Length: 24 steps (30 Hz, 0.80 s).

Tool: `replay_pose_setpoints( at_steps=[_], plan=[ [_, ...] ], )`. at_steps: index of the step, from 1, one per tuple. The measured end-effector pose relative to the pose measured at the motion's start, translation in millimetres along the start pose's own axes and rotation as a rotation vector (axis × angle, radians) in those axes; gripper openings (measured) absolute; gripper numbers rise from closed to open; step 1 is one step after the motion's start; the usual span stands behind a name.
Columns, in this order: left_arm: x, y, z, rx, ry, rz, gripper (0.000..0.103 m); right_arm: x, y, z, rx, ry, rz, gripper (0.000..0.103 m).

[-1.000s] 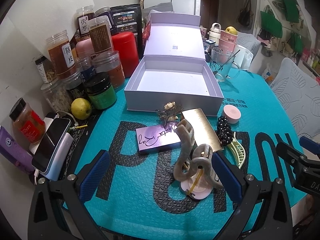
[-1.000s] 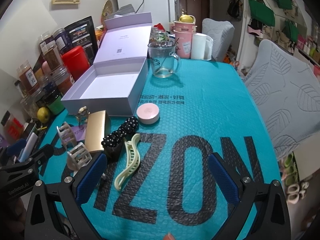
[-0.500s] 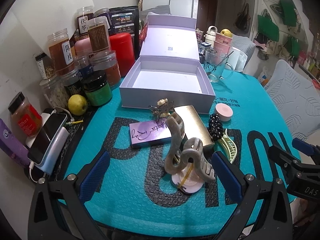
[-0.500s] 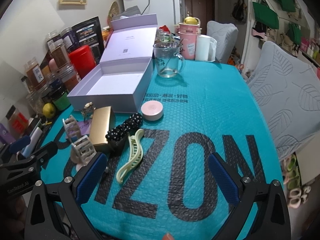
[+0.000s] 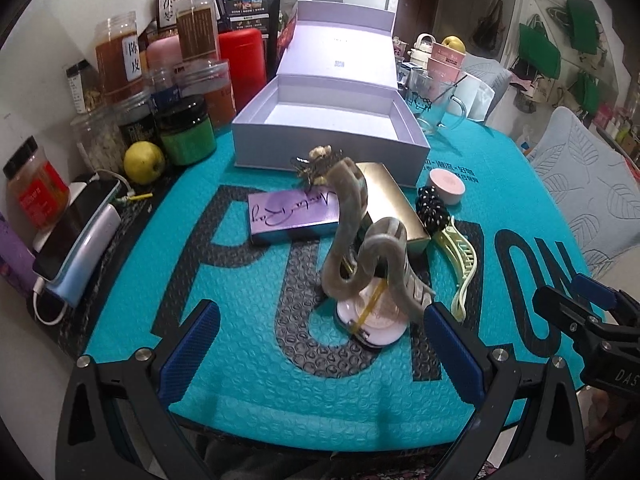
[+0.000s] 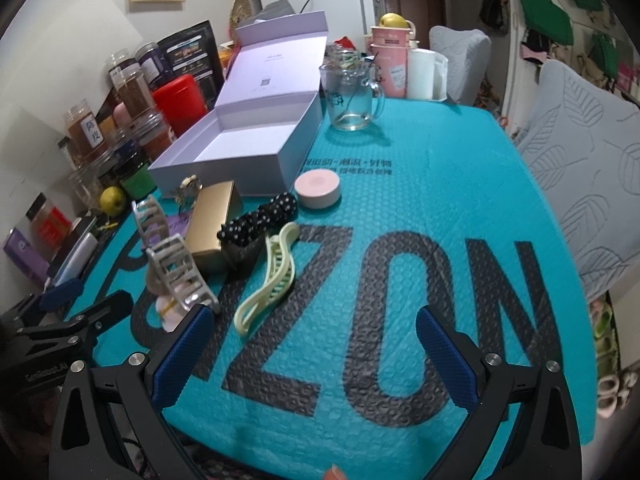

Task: Organize rigid objects
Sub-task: 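Move the left tool toward the beige marbled claw clip, then grasp the beige marbled claw clip with the left tool while the right tool grasps the pale yellow claw clip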

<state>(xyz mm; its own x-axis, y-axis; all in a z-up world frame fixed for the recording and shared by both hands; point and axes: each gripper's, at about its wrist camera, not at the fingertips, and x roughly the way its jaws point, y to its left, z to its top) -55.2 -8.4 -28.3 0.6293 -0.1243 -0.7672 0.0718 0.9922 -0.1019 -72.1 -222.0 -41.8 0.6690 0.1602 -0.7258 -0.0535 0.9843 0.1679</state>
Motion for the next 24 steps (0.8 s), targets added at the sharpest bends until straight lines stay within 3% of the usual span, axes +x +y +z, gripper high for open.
replay_pose_setpoints(
  at_steps=[11,15,20,24],
  plan=[
    [22.2,-6.7,6.0,0.011,0.0,-0.123,0.103,17.6,-3.9,-7.7,-0.015,0.023,0.036,0.103],
    [38.6,-9.6,15.7,0.016,0.032,-0.16,0.103,26.7,-8.4,-6.3,-0.017,0.036,0.041,0.103],
    [63.4,-7.6,27.6,-0.004,0.097,-0.264,0.103,37.3,-11.0,-0.8,-0.015,0.054,0.069,0.103],
    [76.4,-8.8,30.0,-0.005,0.126,-0.273,0.103,46.8,-8.4,4.9,-0.027,0.071,0.089,0.103]
  ],
)
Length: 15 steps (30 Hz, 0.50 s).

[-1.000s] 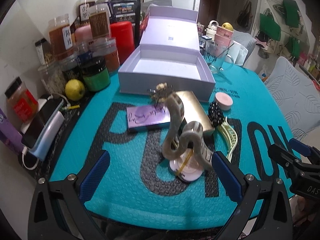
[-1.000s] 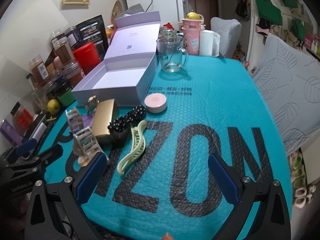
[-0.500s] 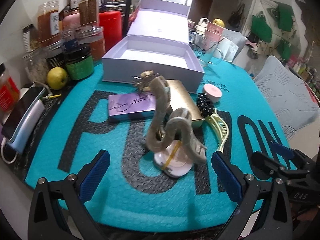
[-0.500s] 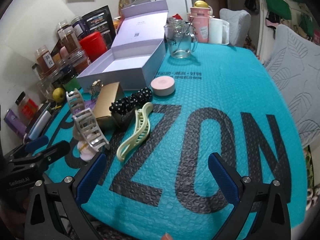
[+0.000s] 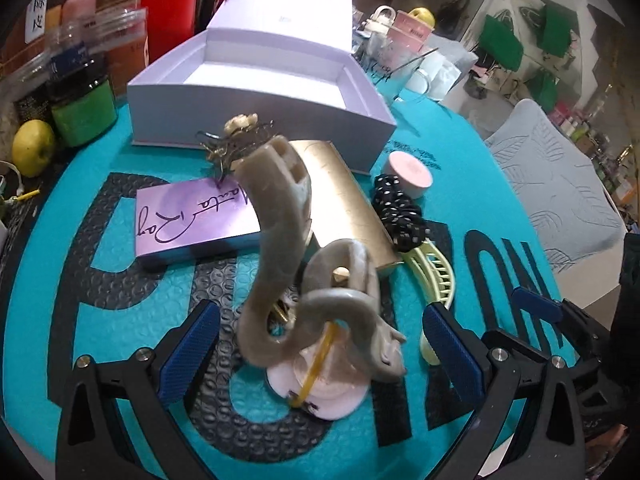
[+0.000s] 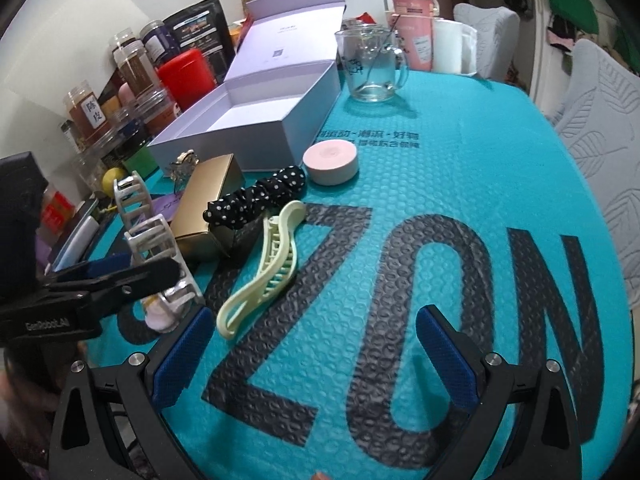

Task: Organize rigid objects
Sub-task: 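Grasp the beige marbled claw clip with the left tool while the right tool grasps the pale yellow claw clip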

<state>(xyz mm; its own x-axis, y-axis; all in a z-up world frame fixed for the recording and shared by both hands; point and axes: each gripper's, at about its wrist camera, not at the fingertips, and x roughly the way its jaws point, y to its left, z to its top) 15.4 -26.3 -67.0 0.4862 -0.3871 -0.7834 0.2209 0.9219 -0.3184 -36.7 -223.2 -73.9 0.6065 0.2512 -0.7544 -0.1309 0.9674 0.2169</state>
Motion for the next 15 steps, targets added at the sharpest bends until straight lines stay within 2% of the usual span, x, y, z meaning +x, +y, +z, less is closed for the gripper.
replay_pose_setpoints(
  at_steps=[1,4,8,11,15],
  plan=[
    [1.9,1.3,0.6,-0.008,0.004,-0.006,0.103,1.2,1.1,1.4,-0.005,0.0,0.003,0.103],
    [4.7,4.2,2.4,-0.025,-0.004,-0.012,0.093,5.2,3.2,5.0,-0.02,0.002,0.002,0.103],
    [8.4,0.3,4.3,-0.004,-0.001,-0.034,0.061,11.1,4.2,8.0,-0.024,0.014,0.003,0.103],
    [6.6,-0.9,6.0,0.0,-0.007,-0.058,0.056,15.9,3.7,9.2,-0.016,0.028,0.008,0.103],
    [-4.7,-3.3,6.2,0.024,-0.036,-0.049,0.056,19.9,5.0,11.3,-0.025,0.032,0.009,0.103]
  ],
)
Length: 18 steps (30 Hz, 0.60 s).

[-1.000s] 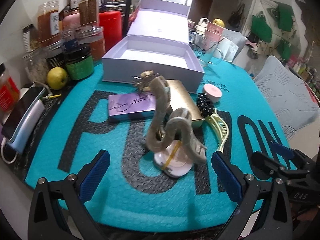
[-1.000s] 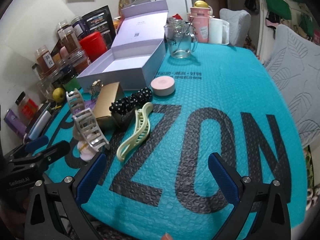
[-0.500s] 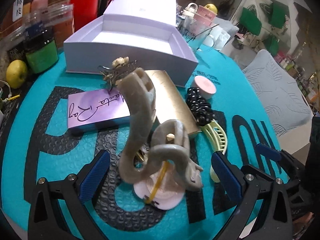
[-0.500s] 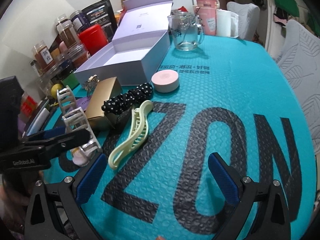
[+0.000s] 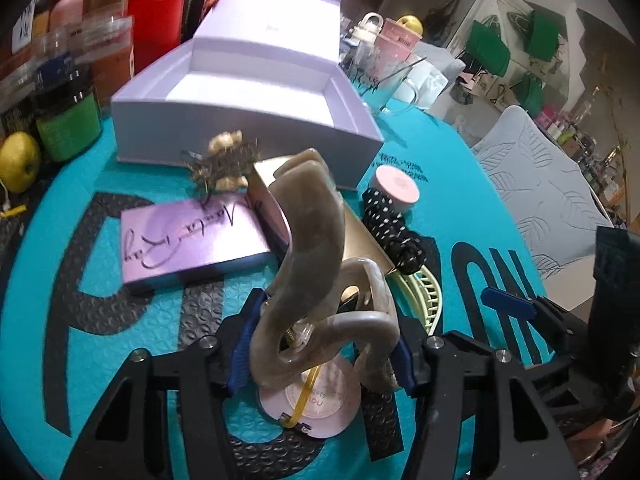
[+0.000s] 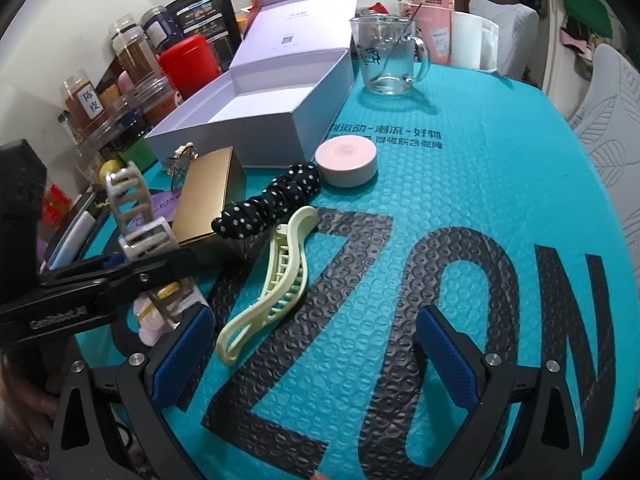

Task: Organize rigid objects
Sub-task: 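Grasp the beige marbled claw clip with the left tool while the right tool grasps the pale yellow claw clip, then lift and carry both held claw clips over the open white box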

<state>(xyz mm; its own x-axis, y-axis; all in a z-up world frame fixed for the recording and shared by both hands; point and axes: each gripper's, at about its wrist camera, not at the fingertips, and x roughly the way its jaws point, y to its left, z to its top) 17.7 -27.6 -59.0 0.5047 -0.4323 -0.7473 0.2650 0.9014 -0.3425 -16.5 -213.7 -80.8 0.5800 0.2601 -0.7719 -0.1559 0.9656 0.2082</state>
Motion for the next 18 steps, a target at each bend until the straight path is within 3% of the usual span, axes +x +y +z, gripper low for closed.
replay_pose_setpoints(
  at_steps=[5,8,10,12,18],
  plan=[
    [-19.5,2.4,1.5,-0.014,-0.037,0.01,0.056,4.6,4.1,4.5,-0.017,-0.007,0.013,0.102],
    [-29.4,3.2,1.8,-0.008,-0.064,0.049,0.056,10.0,7.7,7.4,-0.03,-0.002,0.019,0.091],
    [-37.2,5.8,1.7,-0.022,-0.079,0.052,0.056,16.2,11.1,9.4,-0.037,0.02,0.026,0.078],
    [-40.4,9.5,1.5,-0.03,-0.089,0.062,0.056,19.9,16.2,11.2,-0.057,0.021,0.011,0.073],
    [-40.7,13.2,0.0,-0.043,-0.096,0.092,0.056,22.6,24.9,11.7,-0.098,0.02,-0.083,0.028]
  ],
)
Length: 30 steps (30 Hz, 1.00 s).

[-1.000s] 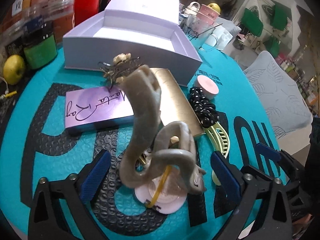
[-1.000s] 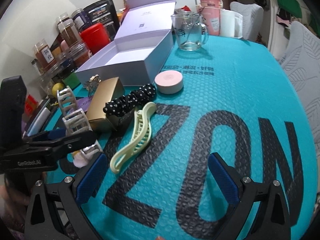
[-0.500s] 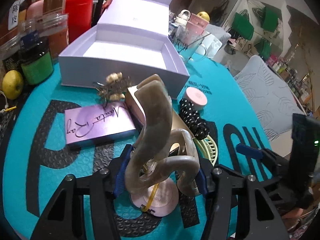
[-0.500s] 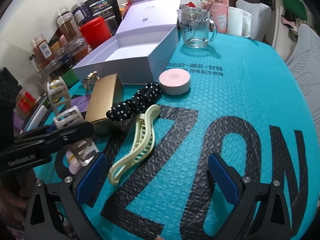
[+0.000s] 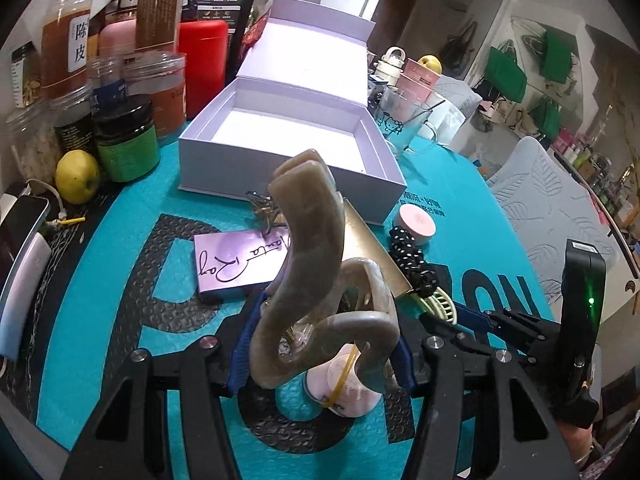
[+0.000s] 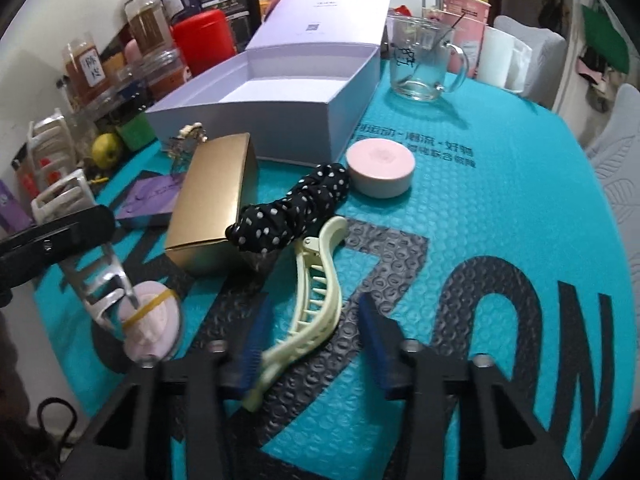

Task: Organize rigid objects
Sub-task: 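Lift and carry both held claw clips over the open white box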

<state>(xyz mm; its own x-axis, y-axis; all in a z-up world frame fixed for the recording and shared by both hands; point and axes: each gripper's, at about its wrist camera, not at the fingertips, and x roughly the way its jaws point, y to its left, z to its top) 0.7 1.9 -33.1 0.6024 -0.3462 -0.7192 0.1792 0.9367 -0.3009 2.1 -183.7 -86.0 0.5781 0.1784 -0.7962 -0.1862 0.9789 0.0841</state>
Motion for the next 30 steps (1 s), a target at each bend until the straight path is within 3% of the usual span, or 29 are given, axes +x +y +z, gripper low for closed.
replay_pose_setpoints(
  at_steps=[1,3,16,30],
  plan=[
    [0.7,0.4,-0.4,0.0,0.002,0.005,0.056,-0.5,-0.5,-0.7,-0.001,-0.001,-0.017,0.023],
    [1.4,1.8,-1.6,-0.001,0.009,0.011,0.056,-1.8,-2.0,-1.8,-0.004,0.001,-0.017,0.022],
    [-12.8,5.3,-10.8,-0.013,-0.006,0.018,0.056,-33.5,-10.8,-11.0,0.041,-0.034,-0.02,0.022],
    [-27.1,0.5,1.0,0.003,-0.048,0.02,0.056,-65.1,5.3,2.9,-0.028,-0.128,0.021,0.022]
  ],
)
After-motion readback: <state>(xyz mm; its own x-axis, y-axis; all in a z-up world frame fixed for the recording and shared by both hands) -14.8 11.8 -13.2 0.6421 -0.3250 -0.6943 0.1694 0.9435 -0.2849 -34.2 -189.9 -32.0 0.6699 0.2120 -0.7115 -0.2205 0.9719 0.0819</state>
